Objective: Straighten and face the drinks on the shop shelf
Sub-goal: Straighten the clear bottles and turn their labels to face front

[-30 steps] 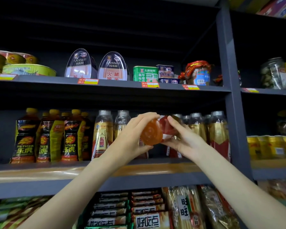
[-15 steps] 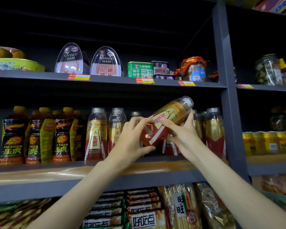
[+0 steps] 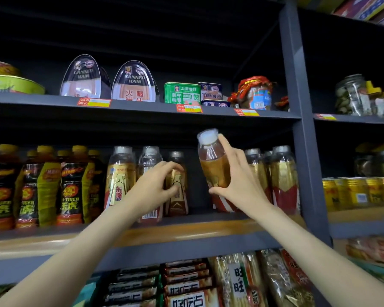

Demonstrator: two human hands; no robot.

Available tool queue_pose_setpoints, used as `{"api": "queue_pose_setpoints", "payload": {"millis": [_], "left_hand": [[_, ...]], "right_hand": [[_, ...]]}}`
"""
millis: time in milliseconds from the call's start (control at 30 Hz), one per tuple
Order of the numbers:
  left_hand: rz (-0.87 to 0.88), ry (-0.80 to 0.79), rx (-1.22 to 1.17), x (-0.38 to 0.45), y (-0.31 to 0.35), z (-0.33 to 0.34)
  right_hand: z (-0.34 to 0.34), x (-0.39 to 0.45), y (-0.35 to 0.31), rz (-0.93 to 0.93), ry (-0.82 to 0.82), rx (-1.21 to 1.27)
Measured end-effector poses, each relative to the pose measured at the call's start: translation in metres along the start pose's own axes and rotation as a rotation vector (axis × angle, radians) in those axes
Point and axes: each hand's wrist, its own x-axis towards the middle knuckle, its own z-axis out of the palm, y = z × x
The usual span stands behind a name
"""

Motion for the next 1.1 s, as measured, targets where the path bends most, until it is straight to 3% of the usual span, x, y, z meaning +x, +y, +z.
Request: {"api": "queue_pose_setpoints", "payload": {"millis": [200,367,633,900,1100], "left_hand": [[-0.076,0.111,0.183,0.007,-0.015,0.009],[-0.144,0.128,0.317,0.016,-0.02,0.014],[-0.147,0.11,0.391,0.026,-0.037,0.027],[-0.146,0.124,0.433,0.025,-0.044,0.035],[-0.167,0.068,0.46,0.026,-0.039,0.038]], "right_hand": [[0.026,0.005,0.02,0.242,-0.092,-0.365],[0.015,0.015,0.031,0.39,-0.177,-0.376],[-0.012,0.035,0.067,0.321,-0.497,-0.095],[-0.021,0.042,0.072,0.191,-0.509,-0.295],[-0.02,0.041,0.076,0.196,-0.508,-0.467]]}}
